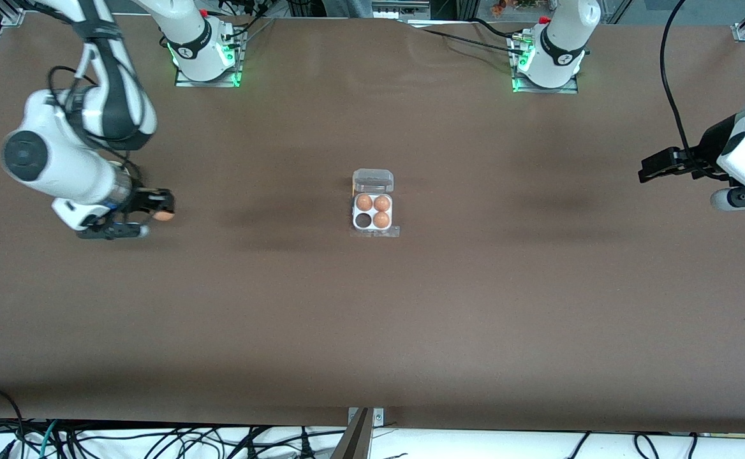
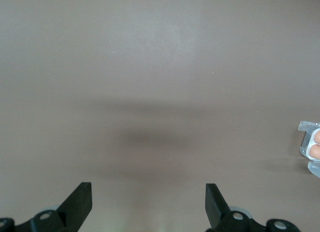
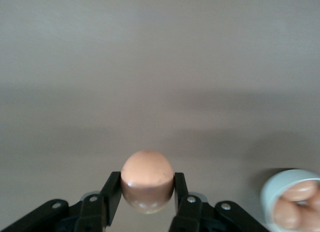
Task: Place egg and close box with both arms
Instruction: 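Carry the egg with the right gripper to the clear egg box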
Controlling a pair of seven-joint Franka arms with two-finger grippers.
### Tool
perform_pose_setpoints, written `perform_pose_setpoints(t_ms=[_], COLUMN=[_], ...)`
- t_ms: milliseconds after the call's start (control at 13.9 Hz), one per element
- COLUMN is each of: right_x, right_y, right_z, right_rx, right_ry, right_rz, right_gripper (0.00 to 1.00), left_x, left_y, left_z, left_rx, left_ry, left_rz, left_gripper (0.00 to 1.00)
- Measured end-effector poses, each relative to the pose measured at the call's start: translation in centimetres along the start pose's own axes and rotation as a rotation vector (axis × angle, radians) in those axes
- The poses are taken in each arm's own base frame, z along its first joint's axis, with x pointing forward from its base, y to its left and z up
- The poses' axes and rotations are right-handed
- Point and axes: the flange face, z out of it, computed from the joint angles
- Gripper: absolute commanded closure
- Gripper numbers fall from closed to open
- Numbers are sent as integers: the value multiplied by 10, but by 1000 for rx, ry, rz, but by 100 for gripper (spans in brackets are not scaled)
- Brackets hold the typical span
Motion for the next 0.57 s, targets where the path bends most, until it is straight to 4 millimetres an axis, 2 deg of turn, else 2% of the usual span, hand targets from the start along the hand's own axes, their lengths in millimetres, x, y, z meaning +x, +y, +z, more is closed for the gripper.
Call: perform_pose_setpoints(t_ms=[215,574], right_x=[-1,-11], right_y=[-95,-242], right_z=[8,27], right_rx=[-24,-45], right_ry=[11,57], right_rz=[71,164], right_gripper=[69,69], left_x=[0,0], left_y=[0,0], left_z=[0,0], left_rx=[0,0], left_ry=[0,0], left_rz=[0,0], left_gripper=[0,0])
